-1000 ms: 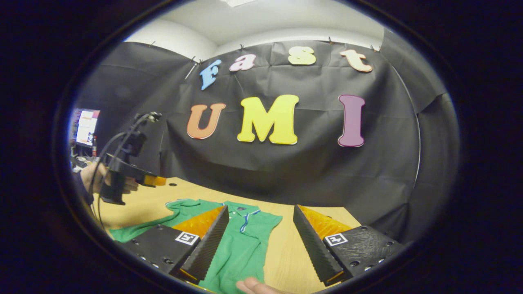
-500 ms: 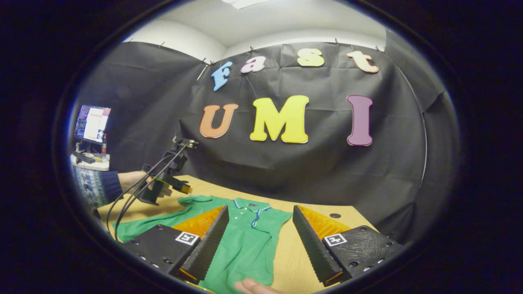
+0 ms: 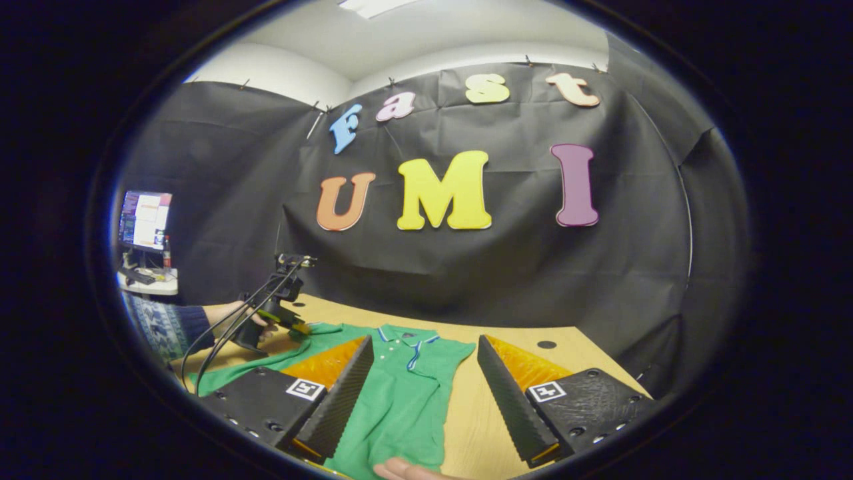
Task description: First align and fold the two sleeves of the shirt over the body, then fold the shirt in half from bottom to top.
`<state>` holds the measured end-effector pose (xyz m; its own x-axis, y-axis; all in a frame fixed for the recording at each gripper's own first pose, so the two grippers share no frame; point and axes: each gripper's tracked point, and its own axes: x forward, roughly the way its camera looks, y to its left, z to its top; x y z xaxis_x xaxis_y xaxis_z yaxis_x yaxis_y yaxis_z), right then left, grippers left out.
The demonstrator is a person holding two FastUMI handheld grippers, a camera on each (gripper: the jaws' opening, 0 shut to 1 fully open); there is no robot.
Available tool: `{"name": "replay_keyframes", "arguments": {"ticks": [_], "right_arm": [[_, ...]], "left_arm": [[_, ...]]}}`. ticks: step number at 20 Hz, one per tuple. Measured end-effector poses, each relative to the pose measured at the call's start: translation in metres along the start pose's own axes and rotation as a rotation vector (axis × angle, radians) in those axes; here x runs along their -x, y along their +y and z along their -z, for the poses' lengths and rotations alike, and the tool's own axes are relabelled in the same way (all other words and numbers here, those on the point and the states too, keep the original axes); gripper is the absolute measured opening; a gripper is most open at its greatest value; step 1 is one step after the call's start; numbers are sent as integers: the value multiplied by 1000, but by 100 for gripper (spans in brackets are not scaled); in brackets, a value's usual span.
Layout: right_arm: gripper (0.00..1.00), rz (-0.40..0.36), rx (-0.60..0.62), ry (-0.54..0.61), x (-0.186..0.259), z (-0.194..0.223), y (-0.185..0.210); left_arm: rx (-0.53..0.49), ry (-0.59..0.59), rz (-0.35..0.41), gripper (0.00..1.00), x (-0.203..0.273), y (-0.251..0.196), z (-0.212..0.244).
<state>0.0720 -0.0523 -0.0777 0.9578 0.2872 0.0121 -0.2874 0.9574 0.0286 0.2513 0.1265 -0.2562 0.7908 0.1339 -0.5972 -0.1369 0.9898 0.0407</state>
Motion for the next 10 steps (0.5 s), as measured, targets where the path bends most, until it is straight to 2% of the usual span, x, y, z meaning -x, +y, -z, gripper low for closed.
{"name": "replay_keyframes", "arguments": {"ticks": [1, 2, 4, 10], "right_arm": [[95, -2, -12, 7, 0, 2, 0], [96, -5, -23, 10, -1, 3, 1], [96, -3, -26, 7, 0, 2, 1], [95, 1, -19, -1, -1, 3, 1]], "left_arm": [[6, -7, 7, 33, 0, -3, -2], [11, -13, 5, 23, 1, -3, -4], [12, -13, 2, 16, 1, -5, -3], [-29, -76, -7, 13, 13, -9, -29]]}}
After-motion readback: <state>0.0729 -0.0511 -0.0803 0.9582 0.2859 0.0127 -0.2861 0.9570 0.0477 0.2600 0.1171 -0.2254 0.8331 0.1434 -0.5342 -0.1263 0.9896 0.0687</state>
